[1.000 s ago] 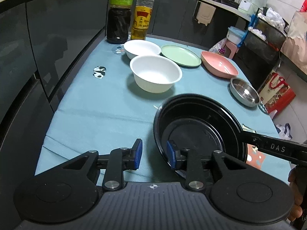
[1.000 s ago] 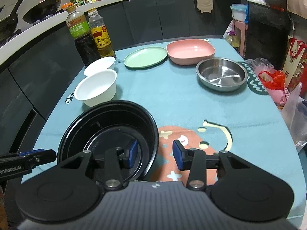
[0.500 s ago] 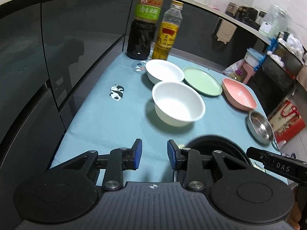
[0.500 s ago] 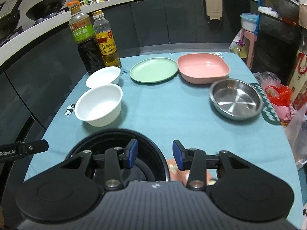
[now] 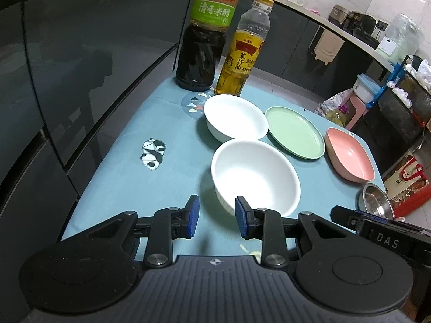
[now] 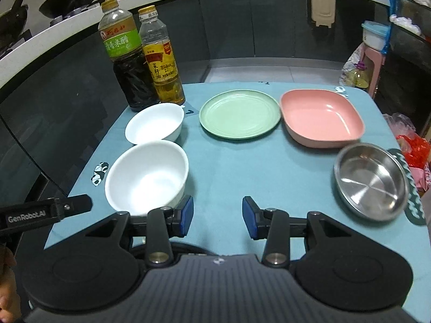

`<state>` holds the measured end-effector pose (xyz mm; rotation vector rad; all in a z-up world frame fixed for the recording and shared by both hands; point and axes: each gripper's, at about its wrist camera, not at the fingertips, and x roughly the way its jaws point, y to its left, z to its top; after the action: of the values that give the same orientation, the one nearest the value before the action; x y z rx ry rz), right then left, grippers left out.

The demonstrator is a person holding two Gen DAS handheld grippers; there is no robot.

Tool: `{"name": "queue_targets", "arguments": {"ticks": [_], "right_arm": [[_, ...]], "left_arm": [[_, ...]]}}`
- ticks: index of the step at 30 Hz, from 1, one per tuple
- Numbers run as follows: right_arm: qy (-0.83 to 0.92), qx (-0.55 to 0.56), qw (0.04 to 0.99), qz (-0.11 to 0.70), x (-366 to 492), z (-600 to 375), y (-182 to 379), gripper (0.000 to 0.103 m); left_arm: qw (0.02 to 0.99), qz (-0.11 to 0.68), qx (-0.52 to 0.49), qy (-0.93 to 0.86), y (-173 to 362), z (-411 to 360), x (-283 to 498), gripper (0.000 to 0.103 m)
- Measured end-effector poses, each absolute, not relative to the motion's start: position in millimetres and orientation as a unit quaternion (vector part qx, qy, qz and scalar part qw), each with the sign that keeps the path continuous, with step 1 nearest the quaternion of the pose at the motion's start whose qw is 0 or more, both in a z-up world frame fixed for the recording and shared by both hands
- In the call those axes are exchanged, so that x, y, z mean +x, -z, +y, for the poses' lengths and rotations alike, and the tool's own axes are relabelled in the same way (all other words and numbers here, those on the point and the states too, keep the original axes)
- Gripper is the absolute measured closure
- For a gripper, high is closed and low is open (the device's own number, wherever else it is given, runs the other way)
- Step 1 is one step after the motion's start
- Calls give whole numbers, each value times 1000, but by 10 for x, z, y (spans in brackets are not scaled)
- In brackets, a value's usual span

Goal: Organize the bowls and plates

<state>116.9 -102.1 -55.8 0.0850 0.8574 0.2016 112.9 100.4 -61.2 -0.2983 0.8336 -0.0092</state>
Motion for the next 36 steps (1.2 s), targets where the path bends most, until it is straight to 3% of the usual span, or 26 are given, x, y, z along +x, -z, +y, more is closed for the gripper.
{"name": "queue_targets", "arguments": {"ticks": [32, 35, 36], "right_arm": [[-126, 24, 863, 488, 1887, -617, 1000, 63], [-131, 23, 863, 488, 1907, -607, 1023, 69], [-133, 22, 863, 487, 1909, -601, 1030, 76]], "left_arm": [[874, 464, -145, 14, 1049, 984, 1815, 76], [875, 462, -141, 19, 1071, 962, 1829, 81], [877, 460, -138, 23, 1076, 953, 1831, 84]]}}
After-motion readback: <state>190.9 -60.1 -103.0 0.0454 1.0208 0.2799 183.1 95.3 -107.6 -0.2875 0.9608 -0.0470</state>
